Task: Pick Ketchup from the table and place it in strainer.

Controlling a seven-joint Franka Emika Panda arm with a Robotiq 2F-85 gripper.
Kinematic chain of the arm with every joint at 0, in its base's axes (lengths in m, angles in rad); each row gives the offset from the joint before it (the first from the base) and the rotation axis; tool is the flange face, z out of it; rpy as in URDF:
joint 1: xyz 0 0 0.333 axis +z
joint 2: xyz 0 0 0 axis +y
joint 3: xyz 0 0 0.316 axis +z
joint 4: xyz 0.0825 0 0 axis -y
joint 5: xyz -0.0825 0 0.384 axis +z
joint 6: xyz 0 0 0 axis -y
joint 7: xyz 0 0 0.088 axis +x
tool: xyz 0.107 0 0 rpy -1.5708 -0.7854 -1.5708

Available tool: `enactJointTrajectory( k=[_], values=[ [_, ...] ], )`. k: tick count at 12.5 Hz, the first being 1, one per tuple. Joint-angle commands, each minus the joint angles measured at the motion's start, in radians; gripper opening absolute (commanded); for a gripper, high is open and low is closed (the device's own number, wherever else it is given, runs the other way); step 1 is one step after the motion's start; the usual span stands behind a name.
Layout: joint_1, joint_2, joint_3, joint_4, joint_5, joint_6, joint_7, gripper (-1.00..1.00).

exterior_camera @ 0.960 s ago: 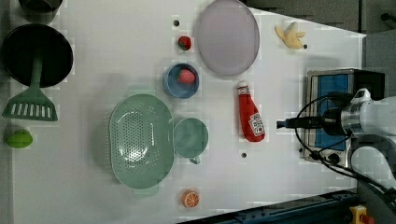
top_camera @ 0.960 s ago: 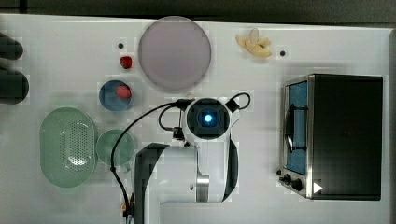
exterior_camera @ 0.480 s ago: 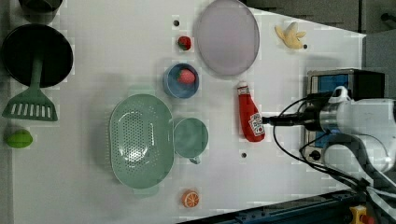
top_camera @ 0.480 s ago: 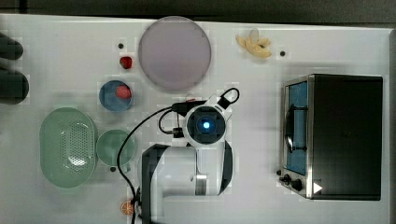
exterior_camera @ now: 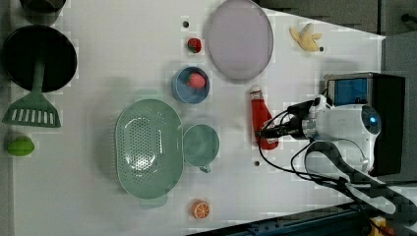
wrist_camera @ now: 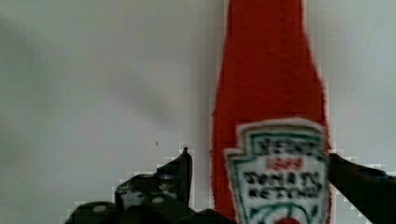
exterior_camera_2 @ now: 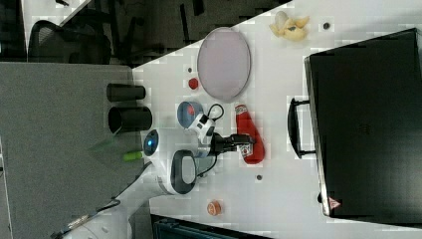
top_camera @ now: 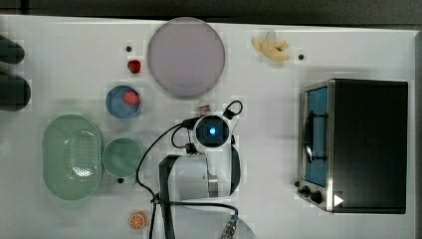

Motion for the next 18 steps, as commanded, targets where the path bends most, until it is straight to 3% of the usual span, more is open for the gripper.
enactJointTrajectory(
  k=[1,3,6,11,18],
  values=[
    [-0.007,-0.005,0.007,0.024,-0.004,0.043,-0.028,1.00],
    [-0.007,0.016,0.008,0.028,-0.004,0.044,-0.028,0.92],
    [-0.007,0.031,0.005,0.030,-0.004,0.077,-0.028,0.25],
    [-0.009,-0.064,0.004,0.045,-0.003,0.023,-0.022,0.25],
    [0.015,-0.372,0.096,0.177,0.008,-0.462,0.044,0.25]
  ],
)
